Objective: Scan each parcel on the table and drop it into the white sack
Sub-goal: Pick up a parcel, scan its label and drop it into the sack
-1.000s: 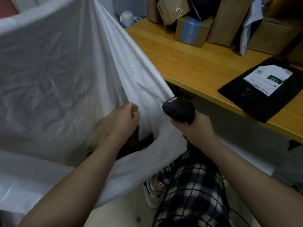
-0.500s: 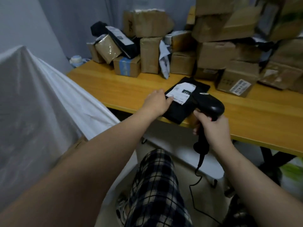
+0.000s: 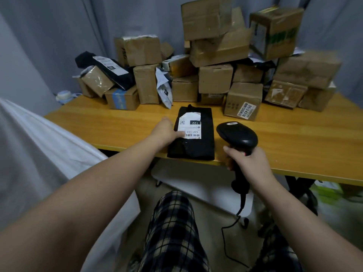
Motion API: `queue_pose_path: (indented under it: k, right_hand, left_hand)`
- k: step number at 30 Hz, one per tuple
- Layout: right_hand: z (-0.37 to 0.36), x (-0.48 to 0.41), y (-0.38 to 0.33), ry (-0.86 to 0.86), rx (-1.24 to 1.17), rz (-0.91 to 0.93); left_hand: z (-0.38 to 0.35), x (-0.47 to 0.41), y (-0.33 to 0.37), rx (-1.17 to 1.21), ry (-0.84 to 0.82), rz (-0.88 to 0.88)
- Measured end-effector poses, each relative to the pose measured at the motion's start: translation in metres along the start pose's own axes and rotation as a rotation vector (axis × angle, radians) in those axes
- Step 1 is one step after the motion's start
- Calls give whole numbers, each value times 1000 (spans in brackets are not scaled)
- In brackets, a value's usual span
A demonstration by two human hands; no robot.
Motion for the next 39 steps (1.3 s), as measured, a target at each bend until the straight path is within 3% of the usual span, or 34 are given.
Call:
queue_pose_path:
  k: [3,8,12,15,19,22,26,30,32,34,36,39]
  right_hand:
    - [-14,-9,-13,-29,42,37]
    - [-44,-13,-3,-131,112,-48]
    - [-46,-8,-5,-189,-13,-62]
    - [-18,-12,-36,-102,174,43]
    - [3,-16,-83,-48,204,202]
    - [3,-23,-114,24,454,320]
    - [-21,-35,-113,-49,493,282]
    - [-20,-30,-93,122,310,202]
    - [-10,-27,-81,227,132,132]
    - [-3,-26,-71,274,-27,69]
    - [-4,-25,-64,229,-243,22]
    - [-14,-23,-59,124,-453,-17]
  left_hand:
    - [-7,10,3,4,-66,81]
    - [-13,11,2,122,-49,108]
    - [-5,8,0,76,-32,86]
    - [27,17,28,-87,28,-137]
    - [58,54,88,-675,76,-483]
    - [69,84,121,-847,155,-658]
    - [81,114,151,-731,250,-783]
    - [83,135,160,-707,406,-803]
    - [93,138,150,-647,615,-716]
    - [109,131,121,-320,682,-518]
    - [98,109,88,5,485,-349]
    - [52,87,73,325,55,-387]
Point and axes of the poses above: each hand's wrist, its own x-axis away from the middle knuckle, its own z-axis out of the back of the hand, y = z × x, the point moved 10 cm from there along -x, towards the middle knuckle, and after that the axes turned 11 degrees about -y, right-handed, at the moved point
